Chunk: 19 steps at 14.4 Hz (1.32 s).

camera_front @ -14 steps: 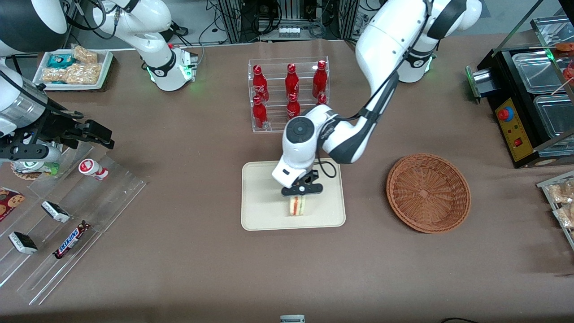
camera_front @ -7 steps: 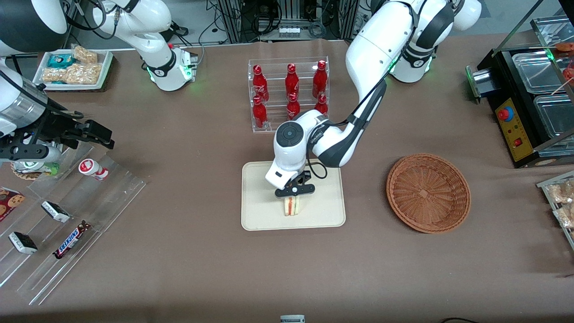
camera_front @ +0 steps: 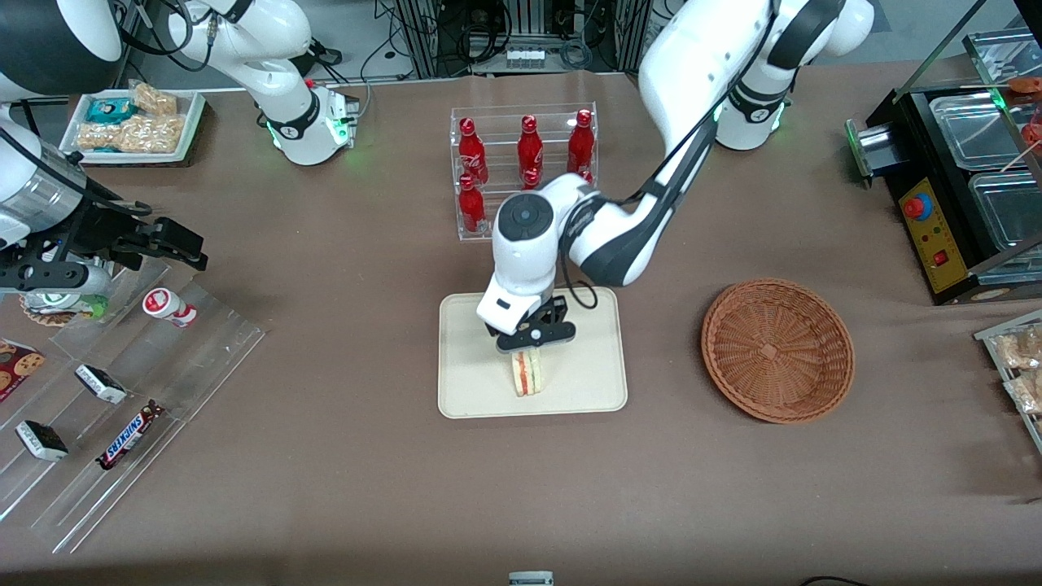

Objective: Place sandwich from basket to tray

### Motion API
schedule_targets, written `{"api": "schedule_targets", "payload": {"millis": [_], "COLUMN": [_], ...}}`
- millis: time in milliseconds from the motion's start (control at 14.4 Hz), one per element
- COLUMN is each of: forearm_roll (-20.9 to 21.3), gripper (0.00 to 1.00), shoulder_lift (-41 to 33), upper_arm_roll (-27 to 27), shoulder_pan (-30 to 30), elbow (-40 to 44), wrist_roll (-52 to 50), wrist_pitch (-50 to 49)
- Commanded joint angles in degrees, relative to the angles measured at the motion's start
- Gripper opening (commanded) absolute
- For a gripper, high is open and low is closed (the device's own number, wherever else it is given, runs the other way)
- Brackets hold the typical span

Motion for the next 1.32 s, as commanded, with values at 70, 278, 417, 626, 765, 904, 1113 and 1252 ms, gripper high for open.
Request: {"api": "schedule_targets", "payload": {"millis": [70,278,417,626,765,904,1113,1252], "forearm_roll": [1.17,0.47,0.38,-0.23,-1.19,-2.68,-3.66,-4.44], "gripper": [1.00,1.00,1.00,1.00,1.00,1.00,1.00,1.00], "shoulder_lift": [-9.69,-14.18,-17.34,-22.87,-26.57,-29.39,-31.68,-33.78], "upper_arm_roll": [0.33,0.15,0.15,0.15,0.15,0.15,0.15,-0.02], "shoulder_pan": [3.39,9.09,12.69,18.32,21.93,25.88,29.85,32.82], "elbow": [-3.53,-5.36,-9.30,-15.63,-19.15,-21.01,-21.01,-21.19], "wrist_roll": [-1.02,0.03,4.67,12.40,17.50,23.56,31.83,35.88], "wrist_pitch": [-10.26,-12.92,-13.45,-14.51,-14.51,-16.52,-21.26,-23.03]}}
